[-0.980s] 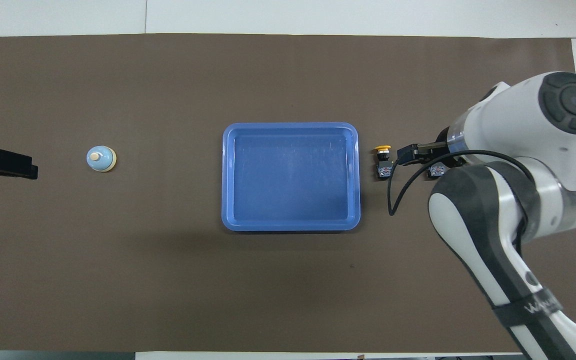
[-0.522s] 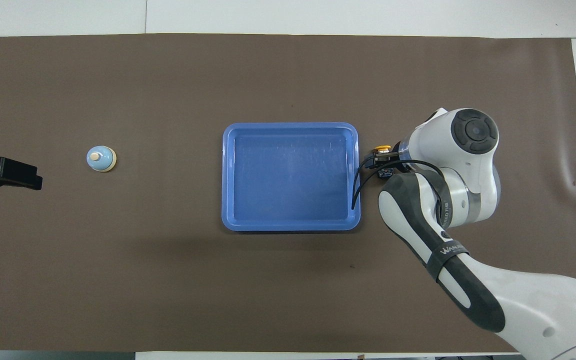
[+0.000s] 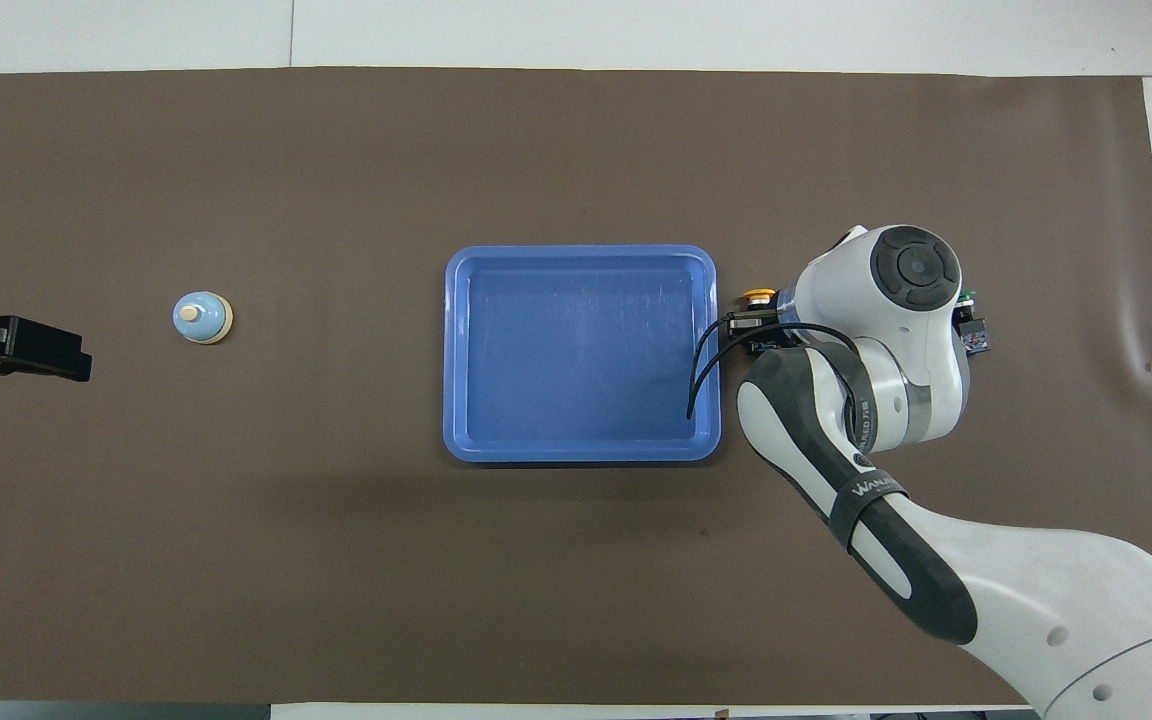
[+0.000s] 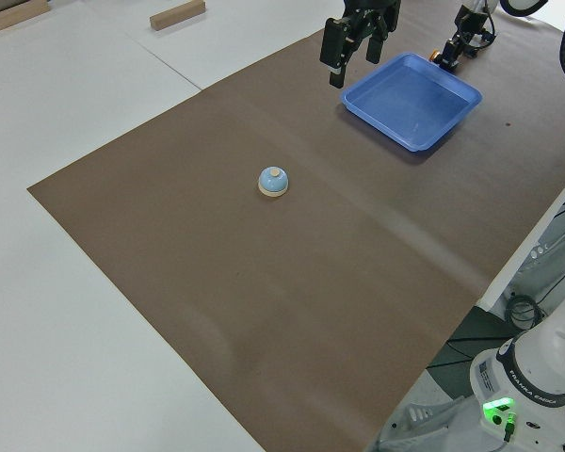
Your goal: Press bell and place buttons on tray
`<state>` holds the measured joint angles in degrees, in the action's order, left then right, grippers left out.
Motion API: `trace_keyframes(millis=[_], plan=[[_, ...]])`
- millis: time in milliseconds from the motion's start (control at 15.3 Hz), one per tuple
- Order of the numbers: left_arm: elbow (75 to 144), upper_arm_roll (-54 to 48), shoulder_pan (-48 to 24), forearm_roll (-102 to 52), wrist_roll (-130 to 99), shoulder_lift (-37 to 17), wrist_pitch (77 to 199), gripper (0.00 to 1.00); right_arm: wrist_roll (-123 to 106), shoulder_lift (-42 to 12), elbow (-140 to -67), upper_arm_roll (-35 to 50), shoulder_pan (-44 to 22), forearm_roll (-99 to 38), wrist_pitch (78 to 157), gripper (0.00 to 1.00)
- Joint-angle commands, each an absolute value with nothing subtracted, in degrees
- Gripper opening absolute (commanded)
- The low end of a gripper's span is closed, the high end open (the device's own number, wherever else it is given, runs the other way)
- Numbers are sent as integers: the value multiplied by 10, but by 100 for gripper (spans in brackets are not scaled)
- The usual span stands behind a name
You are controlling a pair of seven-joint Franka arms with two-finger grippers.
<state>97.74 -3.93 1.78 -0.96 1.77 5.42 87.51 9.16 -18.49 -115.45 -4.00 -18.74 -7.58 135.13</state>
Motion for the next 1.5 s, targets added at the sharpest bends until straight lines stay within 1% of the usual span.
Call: trace_keyframes(millis=[0, 131, 261, 392, 522, 588, 718, 849, 914, 980, 1045, 1110, 1241, 1437], plan=[[972, -35, 17, -8, 19, 54, 866, 100, 104, -186, -1081, -40, -190, -84, 1257, 0], [972, -35, 16, -8, 19, 54, 866, 100, 140, -203, -1018, -40, -216, -84, 1209, 0], [972, -35, 16, -8, 19, 54, 866, 100, 195, -218, -977, -40, -257, -84, 1196, 0], [972, -35, 16, -8, 19, 54, 866, 100, 240, -233, -956, -40, -282, -84, 1197, 0], [972, -35, 17, -8, 19, 54, 866, 100, 291, -257, -953, -40, -325, -84, 1212, 0], [972, -35, 16, -8, 19, 54, 866, 100, 306, -264, -957, -40, -331, -82, 1229, 0], [972, -35, 17, -8, 19, 54, 866, 100, 304, -265, -972, -40, -322, -80, 1242, 0], [972, -35, 17, -8, 19, 54, 866, 100, 304, -265, -972, -41, -321, -78, 1231, 0], [972, -35, 17, -8, 19, 54, 866, 100, 304, -265, -972, -41, -321, -76, 1230, 3], [972, -35, 17, -8, 19, 54, 866, 100, 304, -265, -972, -42, -319, -75, 1230, 44], [972, -35, 16, -8, 19, 54, 866, 100, 304, -264, -968, -42, -318, -74, 1224, 68], [972, -35, 16, -8, 19, 54, 866, 100, 299, -263, -963, -45, -317, -68, 1216, 100], [972, -35, 17, -8, 19, 54, 866, 100, 246, -259, -943, -47, -297, -36, 1202, 100], [972, -35, 16, -8, 19, 54, 866, 100, 144, -259, -926, -47, -233, -15, 1180, 100]])
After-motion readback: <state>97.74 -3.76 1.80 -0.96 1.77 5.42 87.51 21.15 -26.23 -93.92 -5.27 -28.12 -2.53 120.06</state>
